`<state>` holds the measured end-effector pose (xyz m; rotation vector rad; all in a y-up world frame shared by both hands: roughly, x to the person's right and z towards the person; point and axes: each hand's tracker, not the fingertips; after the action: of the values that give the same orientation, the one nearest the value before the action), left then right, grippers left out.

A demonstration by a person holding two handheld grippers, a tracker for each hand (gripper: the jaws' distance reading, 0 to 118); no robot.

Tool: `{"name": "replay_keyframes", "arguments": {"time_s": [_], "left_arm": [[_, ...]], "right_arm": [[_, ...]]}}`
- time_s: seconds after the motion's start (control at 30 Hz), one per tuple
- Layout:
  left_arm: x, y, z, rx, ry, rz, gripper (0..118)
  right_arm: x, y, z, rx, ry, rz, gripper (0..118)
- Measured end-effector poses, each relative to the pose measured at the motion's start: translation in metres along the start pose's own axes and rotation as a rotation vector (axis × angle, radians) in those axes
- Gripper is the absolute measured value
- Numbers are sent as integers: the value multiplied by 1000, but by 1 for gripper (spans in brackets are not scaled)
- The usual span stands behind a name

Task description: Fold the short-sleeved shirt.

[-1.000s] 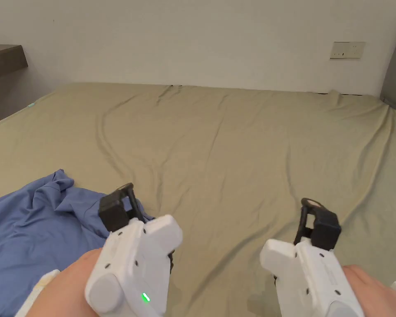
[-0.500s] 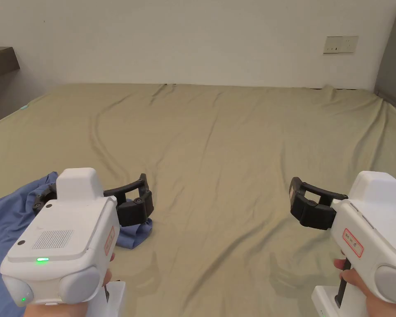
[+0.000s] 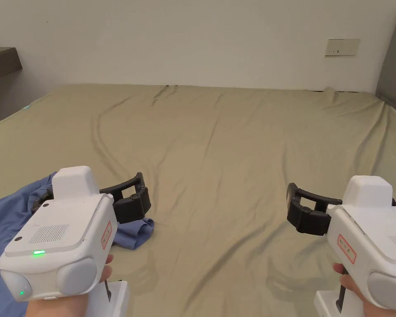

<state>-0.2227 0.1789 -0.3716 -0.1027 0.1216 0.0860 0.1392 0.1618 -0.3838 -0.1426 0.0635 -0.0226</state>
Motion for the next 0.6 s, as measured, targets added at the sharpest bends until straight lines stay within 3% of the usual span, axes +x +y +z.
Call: {"name": "replay_keyframes", "arguments": {"time_s": [0.53,0.57,0.6], "left_arm": [[6,1,7,48,0,-64,118],[7,3,9,54,-6,-74,113],[10,3,12,75,-8,-90,93]], "right_arm": [[2,1,1,33,-13,-23,118],[2,1,1,33,-33,-15,118],[2,1,2,30,-29,-14,117]]}}
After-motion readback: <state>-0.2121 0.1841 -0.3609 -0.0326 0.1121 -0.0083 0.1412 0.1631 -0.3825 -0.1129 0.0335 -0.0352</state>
